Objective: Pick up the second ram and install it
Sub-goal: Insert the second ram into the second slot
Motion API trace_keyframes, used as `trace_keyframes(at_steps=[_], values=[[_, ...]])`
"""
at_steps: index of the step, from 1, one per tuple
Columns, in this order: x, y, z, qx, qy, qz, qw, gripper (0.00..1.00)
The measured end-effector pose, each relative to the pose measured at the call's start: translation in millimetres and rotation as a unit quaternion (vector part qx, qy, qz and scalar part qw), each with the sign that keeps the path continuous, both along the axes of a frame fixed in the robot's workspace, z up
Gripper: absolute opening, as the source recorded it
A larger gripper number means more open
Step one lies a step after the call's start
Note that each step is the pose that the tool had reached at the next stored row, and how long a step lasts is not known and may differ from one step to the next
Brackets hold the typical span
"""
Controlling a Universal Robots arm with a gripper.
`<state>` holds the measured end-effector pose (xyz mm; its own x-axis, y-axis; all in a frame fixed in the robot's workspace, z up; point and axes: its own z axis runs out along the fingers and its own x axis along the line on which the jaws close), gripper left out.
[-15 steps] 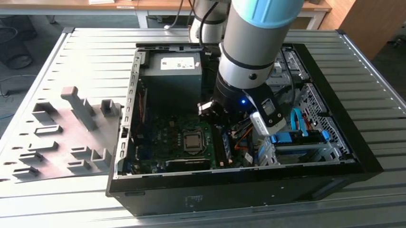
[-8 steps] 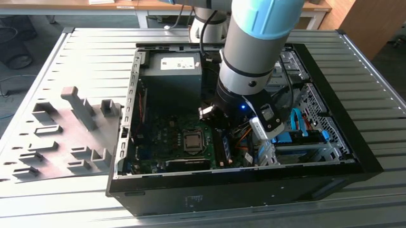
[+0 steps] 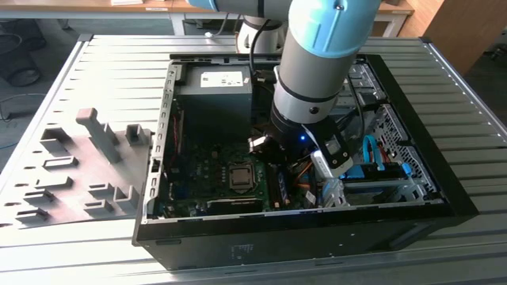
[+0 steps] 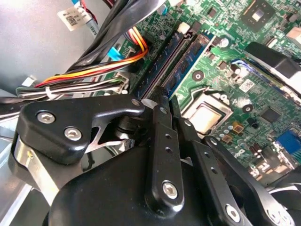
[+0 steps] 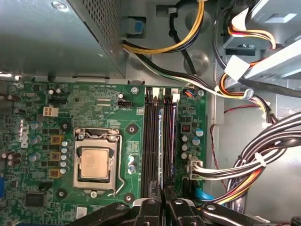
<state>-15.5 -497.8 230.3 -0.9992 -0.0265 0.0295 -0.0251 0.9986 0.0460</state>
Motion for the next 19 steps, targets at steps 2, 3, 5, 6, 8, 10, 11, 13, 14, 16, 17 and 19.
trace_keyframes(at_steps=[2,3,5,6,8,10,11,13,14,16,17,19], values=[[0.6,0.2,-2.6,0.0000,0.0001,0.000,1.0000,0.14],[1.0,0.4,-4.0,0.0001,0.0003,0.000,1.0000,0.14],[2.2,0.5,-5.1,0.0000,0.0004,0.000,1.0000,0.14],[3.3,0.5,-5.7,0.0000,0.0004,0.000,1.0000,0.14],[5.3,1.0,-6.8,0.0000,0.0005,0.000,1.0000,0.14],[6.0,2.6,-8.5,0.0001,0.0005,-0.002,1.0000,0.14],[6.1,3.7,-9.2,0.0001,0.0006,-0.003,1.0000,0.14],[5.2,4.0,-10.1,0.0001,0.0005,-0.006,1.0000,0.14],[4.4,4.0,-10.1,0.0002,0.0005,-0.007,1.0000,0.14],[3.8,4.1,-10.2,0.0008,0.0006,-0.008,1.0000,0.14],[3.7,4.1,-10.3,0.0009,0.0005,-0.008,1.0000,0.14],[3.7,4.1,-9.5,0.0012,0.0005,-0.009,1.0000,0.14]])
